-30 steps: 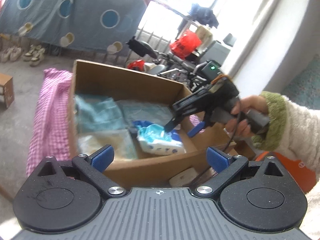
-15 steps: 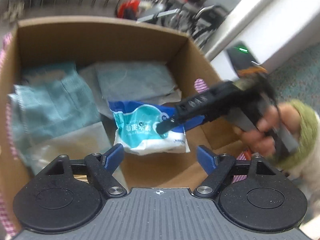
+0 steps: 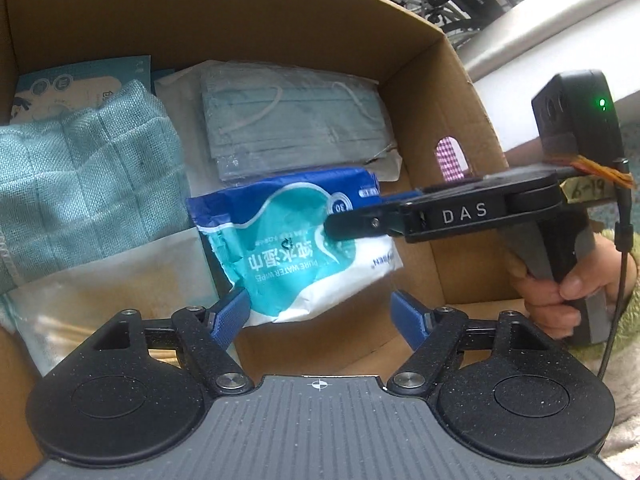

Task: Organize soft objects
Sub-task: 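Move the right gripper back to the pink plush toy on the table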

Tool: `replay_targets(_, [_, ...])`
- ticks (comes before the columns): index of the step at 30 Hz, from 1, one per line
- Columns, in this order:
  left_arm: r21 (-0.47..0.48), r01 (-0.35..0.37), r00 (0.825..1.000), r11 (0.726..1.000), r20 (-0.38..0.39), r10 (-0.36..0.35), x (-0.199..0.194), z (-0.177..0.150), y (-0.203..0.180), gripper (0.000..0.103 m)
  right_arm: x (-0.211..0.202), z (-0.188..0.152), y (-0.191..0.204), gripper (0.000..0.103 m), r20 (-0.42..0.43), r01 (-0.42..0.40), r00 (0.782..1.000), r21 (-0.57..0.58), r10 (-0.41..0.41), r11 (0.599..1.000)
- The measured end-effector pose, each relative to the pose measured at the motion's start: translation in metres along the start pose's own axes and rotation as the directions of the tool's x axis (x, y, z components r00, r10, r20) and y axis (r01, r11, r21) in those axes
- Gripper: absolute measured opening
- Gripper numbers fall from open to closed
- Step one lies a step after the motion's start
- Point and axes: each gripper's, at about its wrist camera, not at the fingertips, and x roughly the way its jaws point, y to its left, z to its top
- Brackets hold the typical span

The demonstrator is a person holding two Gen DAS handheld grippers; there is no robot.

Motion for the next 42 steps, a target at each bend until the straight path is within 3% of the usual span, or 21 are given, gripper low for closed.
replay_targets(9, [0.010,-0.008,1.000,1.000,0.006,0.008,0.000,0.002,-0.001,0.078,0.003,0.000,-0.003,0.061,0.057,-0.022,0.998,-0.028,0.024,0.999])
replay_targets(11, [0.017,-0.008,1.000,1.000,0.014,0.007,-0.003,0.000,-0.002,0.080,0.001,0.001,-0.005,0.069,0.065,-0.014,0.998,0.000,0.014,1.000])
replay_targets(12, [0.018,-0.010,1.000,1.000,0.019,0.010,-0.002,0.001,-0.003,0.081,-0.003,0.001,-0.006,0.076,0.079,-0.006,0.997,0.014,0.005,1.000])
replay_targets(18, [0.056,-0.018,0.993,0.998,0.120,0.011,-0.037,-0.016,-0.016,0.086,-0.052,-0.014,-0.006,0.076,0.232,-0.041,0.972,0.039,0.031,0.998])
replay_targets(22, [0.085,-0.015,0.977,0.996,0.213,-0.004,-0.073,-0.037,-0.030,0.092,-0.103,-0.050,0.002,0.076,0.360,-0.099,0.929,0.030,0.082,0.995])
replay_targets(28, [0.163,-0.025,0.940,0.986,0.339,-0.032,-0.122,-0.084,-0.057,0.100,-0.176,-0.140,0.020,0.085,0.536,-0.186,0.824,-0.049,0.183,0.981])
replay_targets(30, [0.193,-0.035,0.936,0.980,0.350,-0.035,-0.128,-0.104,-0.066,0.100,-0.188,-0.170,0.022,0.090,0.570,-0.212,0.794,-0.066,0.211,0.975])
replay_targets(32, [0.216,-0.037,0.938,0.976,0.345,-0.041,-0.128,-0.120,-0.074,0.100,-0.192,-0.193,0.021,0.091,0.587,-0.234,0.778,-0.060,0.224,0.970])
replay_targets(34, [0.226,-0.030,0.938,0.974,0.343,-0.051,-0.125,-0.139,-0.078,0.100,-0.187,-0.212,0.019,0.091,0.592,-0.254,0.771,-0.051,0.234,0.966])
replay_targets(39, [0.262,-0.032,0.950,0.964,0.307,-0.052,-0.100,-0.175,-0.086,0.100,-0.155,-0.256,0.005,0.091,0.590,-0.302,0.777,0.046,0.218,0.952])
replay_targets(42, [0.260,-0.021,0.961,0.966,0.271,-0.052,-0.078,-0.185,-0.086,0.100,-0.118,-0.273,-0.003,0.091,0.548,-0.331,0.811,0.139,0.206,0.933])
